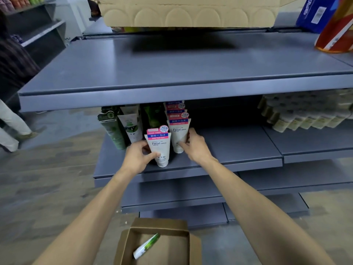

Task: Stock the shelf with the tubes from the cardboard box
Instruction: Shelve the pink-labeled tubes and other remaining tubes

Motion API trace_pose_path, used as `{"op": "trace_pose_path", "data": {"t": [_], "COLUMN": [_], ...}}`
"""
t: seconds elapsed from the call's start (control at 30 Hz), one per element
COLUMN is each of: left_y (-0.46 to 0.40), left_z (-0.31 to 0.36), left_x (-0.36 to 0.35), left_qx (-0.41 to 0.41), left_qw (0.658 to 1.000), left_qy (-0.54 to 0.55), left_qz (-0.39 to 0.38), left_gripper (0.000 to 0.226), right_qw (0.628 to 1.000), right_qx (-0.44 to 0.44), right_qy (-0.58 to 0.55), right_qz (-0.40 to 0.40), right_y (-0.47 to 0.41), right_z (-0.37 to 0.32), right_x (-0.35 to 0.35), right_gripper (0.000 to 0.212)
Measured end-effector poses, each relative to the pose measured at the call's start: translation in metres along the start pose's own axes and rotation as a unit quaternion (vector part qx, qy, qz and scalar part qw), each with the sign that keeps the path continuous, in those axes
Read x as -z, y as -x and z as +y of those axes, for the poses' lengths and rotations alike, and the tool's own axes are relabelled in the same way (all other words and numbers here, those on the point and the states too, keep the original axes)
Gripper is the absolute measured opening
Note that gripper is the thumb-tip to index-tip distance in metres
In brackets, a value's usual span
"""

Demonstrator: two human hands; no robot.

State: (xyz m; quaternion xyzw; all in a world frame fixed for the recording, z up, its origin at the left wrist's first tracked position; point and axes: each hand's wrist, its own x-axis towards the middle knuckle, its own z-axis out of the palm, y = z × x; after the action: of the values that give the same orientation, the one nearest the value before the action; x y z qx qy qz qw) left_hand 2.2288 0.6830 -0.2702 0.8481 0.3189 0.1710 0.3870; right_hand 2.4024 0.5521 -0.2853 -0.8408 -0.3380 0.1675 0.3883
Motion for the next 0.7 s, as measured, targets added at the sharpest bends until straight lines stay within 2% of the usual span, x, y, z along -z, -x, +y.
{"op": "trace_pose_path", "data": {"t": [0.07, 0.17, 0.2, 0.3, 0.4, 0.5, 0.6, 0.7], "left_y": [0.0, 0.002, 0.002, 0.004, 0.007, 0.013, 0.015, 0.016], "left_z": [0.001, 0.003, 0.004, 0.003, -0.007, -0.017, -0.024, -0.025], "left_x": [-0.005, -0.011, -0.012, -0.016, -0.019, -0.015, -0.009, -0.008], "left_qx": [-0.013, -0.024, -0.027, -0.024, -0.011, 0.006, 0.016, 0.025], "left_qw": [1.0, 0.999, 0.999, 0.999, 0.997, 0.992, 0.991, 0.992], "left_qy": [-0.01, -0.018, -0.021, -0.025, -0.066, -0.122, -0.129, -0.125], "left_qz": [0.002, 0.011, 0.013, 0.002, -0.027, -0.035, -0.031, -0.02], "left_gripper": [0.021, 0.025, 0.025, 0.031, 0.043, 0.046, 0.045, 0.041], "right_qw": [1.0, 0.998, 0.997, 1.0, 0.998, 0.998, 0.998, 0.997], "right_qx": [-0.02, -0.058, -0.059, -0.002, 0.038, 0.042, 0.037, 0.041], "right_qy": [-0.013, -0.017, -0.011, -0.001, 0.011, -0.014, -0.043, -0.044], "right_qz": [0.007, 0.032, 0.039, 0.002, -0.043, -0.041, -0.04, -0.051], "right_y": [0.004, 0.017, 0.023, 0.038, 0.045, 0.044, 0.041, 0.041], "right_z": [-0.002, 0.003, 0.005, 0.014, 0.008, -0.001, -0.003, -0.001], "right_x": [-0.002, -0.005, -0.005, -0.005, -0.009, -0.017, -0.024, -0.023], "right_gripper": [0.037, 0.059, 0.061, 0.042, 0.052, 0.048, 0.035, 0.031]}}
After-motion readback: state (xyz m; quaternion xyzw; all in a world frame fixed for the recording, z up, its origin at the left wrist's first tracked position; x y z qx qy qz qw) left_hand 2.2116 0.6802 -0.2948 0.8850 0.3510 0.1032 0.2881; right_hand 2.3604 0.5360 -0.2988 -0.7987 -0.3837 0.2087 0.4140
